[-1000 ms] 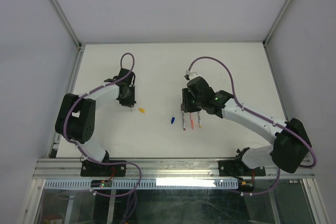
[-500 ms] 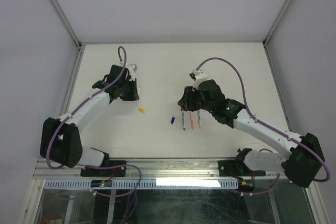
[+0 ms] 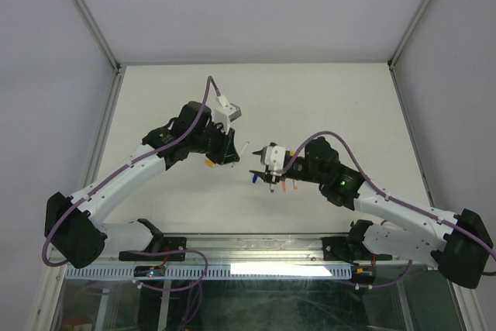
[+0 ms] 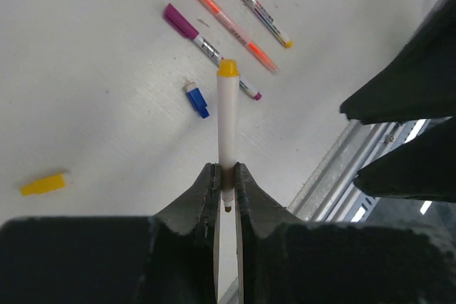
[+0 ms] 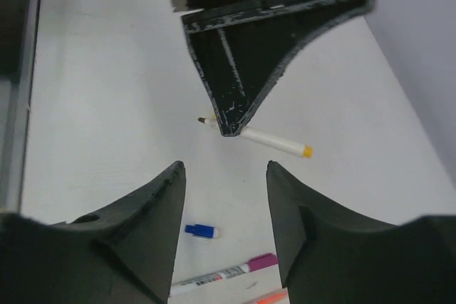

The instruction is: Insert the pens into the pen caps

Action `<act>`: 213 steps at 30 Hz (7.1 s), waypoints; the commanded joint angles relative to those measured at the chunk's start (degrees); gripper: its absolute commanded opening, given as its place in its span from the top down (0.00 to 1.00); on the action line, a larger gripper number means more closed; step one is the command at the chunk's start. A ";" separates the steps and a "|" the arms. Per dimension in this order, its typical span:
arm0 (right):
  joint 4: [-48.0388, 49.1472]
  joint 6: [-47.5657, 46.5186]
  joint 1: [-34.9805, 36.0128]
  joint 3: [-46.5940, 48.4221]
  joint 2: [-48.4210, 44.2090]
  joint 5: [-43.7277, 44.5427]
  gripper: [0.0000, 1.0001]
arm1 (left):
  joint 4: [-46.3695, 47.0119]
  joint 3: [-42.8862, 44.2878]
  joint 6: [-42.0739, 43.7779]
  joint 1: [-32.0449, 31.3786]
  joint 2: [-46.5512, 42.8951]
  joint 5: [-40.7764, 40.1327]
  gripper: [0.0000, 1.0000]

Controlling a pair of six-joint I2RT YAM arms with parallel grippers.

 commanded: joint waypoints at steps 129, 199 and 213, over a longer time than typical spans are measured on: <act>7.23 47.50 7.38 5.85 3.04 26.90 0.79 | 18.04 -2.98 -13.84 -7.60 -20.38 -28.08 1.00; -33.96 27.03 6.01 50.36 56.28 15.47 1.00 | 2.95 -4.66 -12.63 -7.58 -42.90 -43.24 1.00; -13.43 11.99 5.44 23.29 30.29 4.30 1.00 | 5.10 -2.39 -11.09 -7.60 -38.88 -40.76 1.00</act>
